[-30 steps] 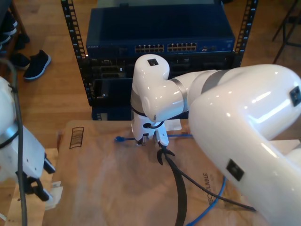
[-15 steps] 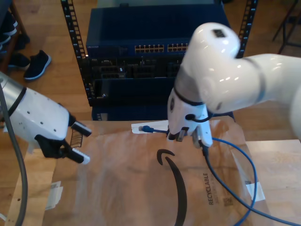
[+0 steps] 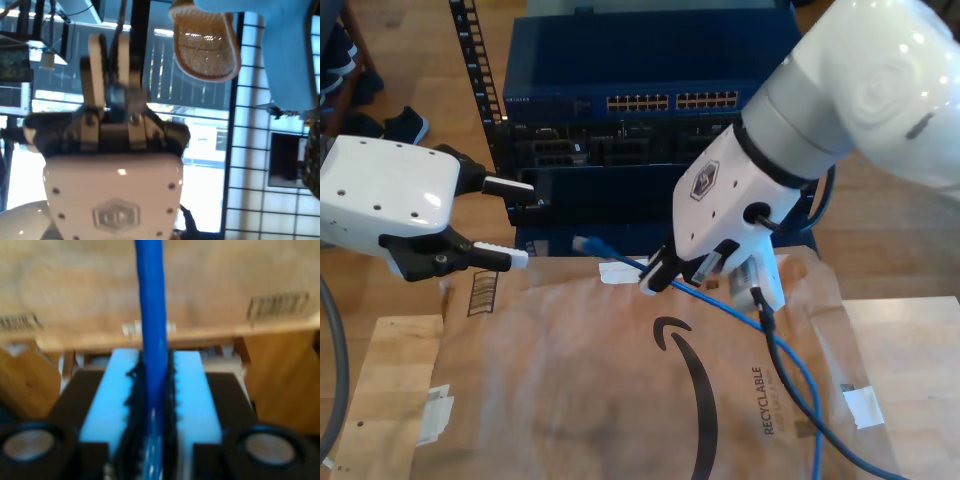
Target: Grab the cable and plug it in
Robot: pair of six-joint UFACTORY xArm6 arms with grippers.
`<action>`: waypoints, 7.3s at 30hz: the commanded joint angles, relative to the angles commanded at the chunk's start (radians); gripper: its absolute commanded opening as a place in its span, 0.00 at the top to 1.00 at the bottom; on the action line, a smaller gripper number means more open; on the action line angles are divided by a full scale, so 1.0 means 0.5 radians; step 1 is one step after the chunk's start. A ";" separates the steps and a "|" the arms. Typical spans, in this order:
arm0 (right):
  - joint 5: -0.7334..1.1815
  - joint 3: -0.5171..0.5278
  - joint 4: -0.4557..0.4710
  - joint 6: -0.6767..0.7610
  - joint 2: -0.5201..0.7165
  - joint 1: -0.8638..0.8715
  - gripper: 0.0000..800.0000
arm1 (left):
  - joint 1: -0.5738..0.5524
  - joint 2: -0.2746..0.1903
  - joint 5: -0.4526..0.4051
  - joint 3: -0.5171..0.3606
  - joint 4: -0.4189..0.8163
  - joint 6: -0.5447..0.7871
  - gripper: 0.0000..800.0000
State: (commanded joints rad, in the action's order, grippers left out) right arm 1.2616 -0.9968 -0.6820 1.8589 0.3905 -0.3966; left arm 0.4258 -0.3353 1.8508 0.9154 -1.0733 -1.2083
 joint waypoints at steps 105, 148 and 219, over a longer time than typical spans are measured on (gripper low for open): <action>0.055 -0.080 -0.071 -0.049 -0.034 -0.037 1.00 | 0.077 0.178 0.405 -0.021 -0.212 -0.215 0.74; -0.080 -0.071 -0.080 -0.347 0.181 -0.083 0.09 | 0.071 0.230 0.356 -0.068 -0.206 -0.261 1.00; -2.384 0.816 0.095 -0.743 0.531 -1.148 0.18 | 0.273 0.829 1.178 -0.031 -0.445 -0.832 0.96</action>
State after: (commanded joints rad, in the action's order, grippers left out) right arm 0.0694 -0.5886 -0.6345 1.4876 0.6559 -0.9705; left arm 0.5623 0.0790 2.4400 0.9001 -1.2958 -1.6241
